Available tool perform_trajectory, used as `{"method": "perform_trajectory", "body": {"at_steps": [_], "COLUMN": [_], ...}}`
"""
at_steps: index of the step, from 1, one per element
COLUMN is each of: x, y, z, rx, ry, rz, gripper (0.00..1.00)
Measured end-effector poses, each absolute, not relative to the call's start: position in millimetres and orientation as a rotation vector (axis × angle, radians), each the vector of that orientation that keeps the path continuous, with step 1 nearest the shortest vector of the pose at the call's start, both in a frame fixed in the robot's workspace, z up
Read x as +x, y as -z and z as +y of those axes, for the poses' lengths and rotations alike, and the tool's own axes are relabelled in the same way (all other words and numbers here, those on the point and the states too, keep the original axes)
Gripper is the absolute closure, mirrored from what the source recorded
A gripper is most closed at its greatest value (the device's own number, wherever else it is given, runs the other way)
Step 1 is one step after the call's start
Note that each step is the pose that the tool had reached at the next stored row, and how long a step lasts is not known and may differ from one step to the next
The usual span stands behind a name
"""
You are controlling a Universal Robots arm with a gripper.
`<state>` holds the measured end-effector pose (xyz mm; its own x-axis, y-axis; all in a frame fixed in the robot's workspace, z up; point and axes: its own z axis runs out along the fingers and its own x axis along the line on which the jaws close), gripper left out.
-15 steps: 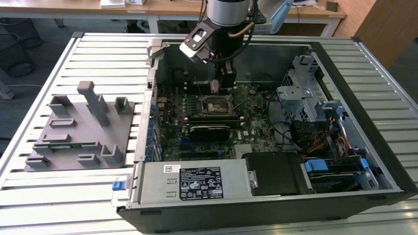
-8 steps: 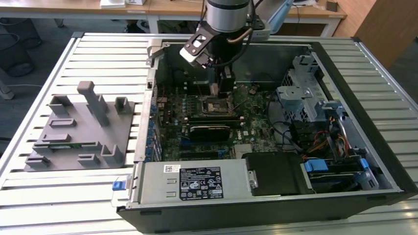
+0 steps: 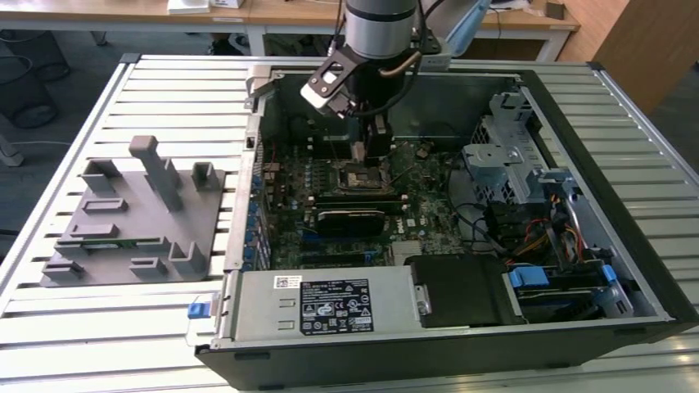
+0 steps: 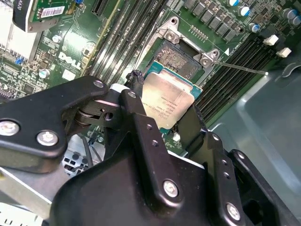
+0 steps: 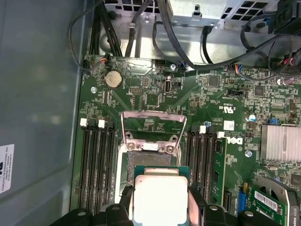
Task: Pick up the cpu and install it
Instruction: 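Place the cpu into insertion slot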
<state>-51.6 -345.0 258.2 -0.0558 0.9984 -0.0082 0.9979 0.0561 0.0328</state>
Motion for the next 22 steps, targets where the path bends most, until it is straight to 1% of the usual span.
{"method": "perform_trajectory", "body": {"at_steps": [9,22], "x": [-51.7,-51.6], "y": [-253.0,-233.6], "z": [-345.0,-341.4], "rx": [2.139,2.139], "ry": [-0.028,-0.028], "rz": [2.262,2.262], "gripper": [0.46,0.46]}}
